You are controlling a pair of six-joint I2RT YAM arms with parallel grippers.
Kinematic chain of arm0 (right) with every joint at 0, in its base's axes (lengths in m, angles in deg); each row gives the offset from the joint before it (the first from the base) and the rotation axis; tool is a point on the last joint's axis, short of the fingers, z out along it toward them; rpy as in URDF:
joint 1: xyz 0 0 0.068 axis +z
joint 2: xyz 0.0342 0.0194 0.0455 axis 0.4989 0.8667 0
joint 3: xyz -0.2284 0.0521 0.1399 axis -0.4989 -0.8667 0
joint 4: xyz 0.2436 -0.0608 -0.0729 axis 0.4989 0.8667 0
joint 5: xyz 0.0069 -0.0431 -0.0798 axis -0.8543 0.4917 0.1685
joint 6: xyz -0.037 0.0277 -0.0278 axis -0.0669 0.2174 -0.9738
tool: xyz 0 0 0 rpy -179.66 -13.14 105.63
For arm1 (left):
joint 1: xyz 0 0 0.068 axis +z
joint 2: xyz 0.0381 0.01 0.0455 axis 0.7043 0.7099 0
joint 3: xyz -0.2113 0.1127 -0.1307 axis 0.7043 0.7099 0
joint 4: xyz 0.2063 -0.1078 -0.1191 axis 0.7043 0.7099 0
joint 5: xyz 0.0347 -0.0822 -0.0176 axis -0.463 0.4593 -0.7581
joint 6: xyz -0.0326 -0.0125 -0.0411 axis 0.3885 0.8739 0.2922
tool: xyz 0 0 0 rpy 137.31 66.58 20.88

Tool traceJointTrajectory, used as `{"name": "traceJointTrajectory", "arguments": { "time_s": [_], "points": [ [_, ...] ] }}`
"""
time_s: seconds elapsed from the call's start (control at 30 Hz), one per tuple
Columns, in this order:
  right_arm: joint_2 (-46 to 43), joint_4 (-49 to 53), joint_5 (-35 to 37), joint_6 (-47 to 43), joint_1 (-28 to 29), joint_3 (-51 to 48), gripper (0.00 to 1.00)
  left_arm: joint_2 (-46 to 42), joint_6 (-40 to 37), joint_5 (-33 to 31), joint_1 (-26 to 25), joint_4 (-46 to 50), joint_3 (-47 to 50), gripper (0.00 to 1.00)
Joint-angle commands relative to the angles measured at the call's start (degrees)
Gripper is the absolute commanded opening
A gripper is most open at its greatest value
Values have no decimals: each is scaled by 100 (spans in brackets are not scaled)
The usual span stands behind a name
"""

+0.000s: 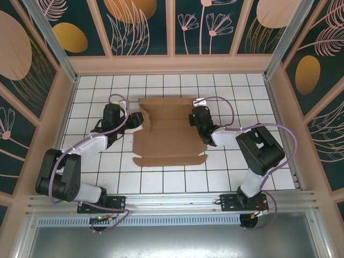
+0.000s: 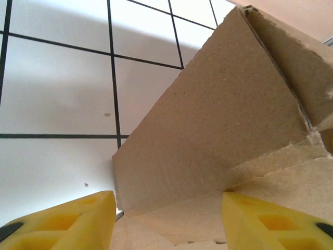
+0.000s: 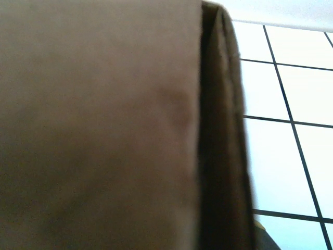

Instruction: Fold the paper box

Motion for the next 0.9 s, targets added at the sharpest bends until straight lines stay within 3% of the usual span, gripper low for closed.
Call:
{"name": "traceJointTrajectory", "arguments": {
  "time_s": [0.0,0.43,0.63,0.87],
  "points": [
    [90,150,-18,-161,49,22,0,44,-584,88,-125,90,-249,57],
    [93,-3,-22,-278,50,-62,0,90,-1606,-397,-234,-827,-11,61],
    [36,-195,73,-416,53,-198,0,252,-2196,-657,-573,-932,-75,64],
    [11,-202,54,-427,60,-217,0,464,-2465,-1137,-598,-1121,-80,68]
  ]
}}
